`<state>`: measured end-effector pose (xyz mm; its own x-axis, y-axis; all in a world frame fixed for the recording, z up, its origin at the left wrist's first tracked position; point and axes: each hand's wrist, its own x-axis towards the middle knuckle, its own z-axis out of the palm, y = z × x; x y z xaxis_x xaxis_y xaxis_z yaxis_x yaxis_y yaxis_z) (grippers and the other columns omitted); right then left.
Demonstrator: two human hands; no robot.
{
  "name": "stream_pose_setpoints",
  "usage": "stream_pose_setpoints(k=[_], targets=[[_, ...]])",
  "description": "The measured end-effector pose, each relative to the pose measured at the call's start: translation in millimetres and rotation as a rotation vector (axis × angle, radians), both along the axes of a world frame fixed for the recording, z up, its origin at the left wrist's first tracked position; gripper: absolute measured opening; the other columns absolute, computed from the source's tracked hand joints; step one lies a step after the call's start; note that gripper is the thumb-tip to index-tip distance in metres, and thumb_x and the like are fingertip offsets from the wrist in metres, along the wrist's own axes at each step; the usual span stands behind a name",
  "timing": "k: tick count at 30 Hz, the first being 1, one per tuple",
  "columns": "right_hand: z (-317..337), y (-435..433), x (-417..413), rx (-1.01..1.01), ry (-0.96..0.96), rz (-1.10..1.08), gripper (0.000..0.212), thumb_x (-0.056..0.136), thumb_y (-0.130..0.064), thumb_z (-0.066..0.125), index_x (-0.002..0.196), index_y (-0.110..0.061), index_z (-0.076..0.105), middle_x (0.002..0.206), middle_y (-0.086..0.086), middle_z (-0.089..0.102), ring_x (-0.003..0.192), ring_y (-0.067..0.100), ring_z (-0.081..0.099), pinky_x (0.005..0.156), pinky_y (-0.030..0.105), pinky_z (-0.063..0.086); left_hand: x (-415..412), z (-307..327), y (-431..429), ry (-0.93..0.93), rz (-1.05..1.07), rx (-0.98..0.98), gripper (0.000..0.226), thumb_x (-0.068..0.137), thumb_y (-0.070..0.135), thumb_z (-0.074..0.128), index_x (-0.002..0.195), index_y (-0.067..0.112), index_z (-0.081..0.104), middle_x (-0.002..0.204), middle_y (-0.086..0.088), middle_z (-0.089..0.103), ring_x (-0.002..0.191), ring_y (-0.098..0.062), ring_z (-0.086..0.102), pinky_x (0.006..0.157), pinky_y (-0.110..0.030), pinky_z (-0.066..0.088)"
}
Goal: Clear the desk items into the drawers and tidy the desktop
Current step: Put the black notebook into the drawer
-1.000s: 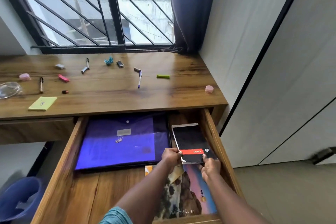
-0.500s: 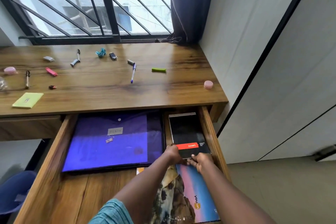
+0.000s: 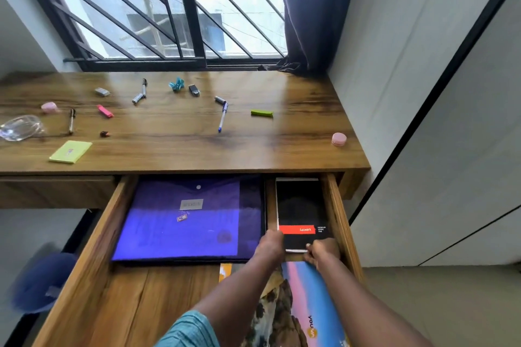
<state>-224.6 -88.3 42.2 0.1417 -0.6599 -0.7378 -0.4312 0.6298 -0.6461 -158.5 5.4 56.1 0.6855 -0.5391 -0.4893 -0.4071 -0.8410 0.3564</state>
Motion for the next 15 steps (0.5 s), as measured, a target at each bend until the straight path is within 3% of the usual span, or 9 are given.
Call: stream_pose_setpoints(k=[3,7,10,12,15], targets=[[-30,-9,13,-0.125,0.139,0.056,0.015,0.085,0.001,0.050,0.092,0.007,0.062,0.087,0.022,0.065,0.075,0.034,0.065,0.069,0.048,0.058,4,7,2,0.036,0.026,-0.052,0.030,0.087,0.007,0.052,0.115,0.004,0.059,0.116,-0.017,0.059,0.106,-0.036,0.060,0.085,-0.037,0.051],[-89,-20,50,-0.213,0.276,0.193,0.027,0.080,-0.007,0.046,0.091,0.005,0.067,0.088,0.025,0.069,0.072,0.039,0.070,0.066,0.053,0.058,16,20,12,0.023,0.062,-0.086,0.024,0.084,0.006,0.051,0.106,-0.001,0.059,0.112,-0.020,0.060,0.105,-0.038,0.060,0.085,-0.042,0.051],[-28,19,61,-0.300,0.276,0.315,0.028,0.076,-0.015,0.047,0.084,0.001,0.069,0.085,0.022,0.071,0.075,0.036,0.070,0.073,0.045,0.059,29,32,26,-0.016,0.117,-0.123,0.024,0.084,0.007,0.047,0.102,-0.001,0.060,0.113,-0.021,0.058,0.107,-0.040,0.057,0.084,-0.043,0.050],[41,60,62,-0.354,0.239,0.412,0.026,0.083,-0.011,0.050,0.094,0.004,0.070,0.096,0.024,0.070,0.089,0.038,0.069,0.079,0.039,0.056,40,37,44,-0.041,0.151,-0.133,0.029,0.087,0.012,0.047,0.111,0.003,0.061,0.120,-0.020,0.056,0.113,-0.038,0.055,0.089,-0.042,0.048],[79,99,77,-0.420,0.210,0.503,0.029,0.086,-0.006,0.049,0.106,0.006,0.065,0.110,0.028,0.064,0.103,0.040,0.063,0.085,0.039,0.051,56,46,80,-0.069,0.251,-0.169,0.037,0.088,0.014,0.045,0.124,0.011,0.057,0.130,-0.014,0.052,0.120,-0.033,0.052,0.098,-0.039,0.046]])
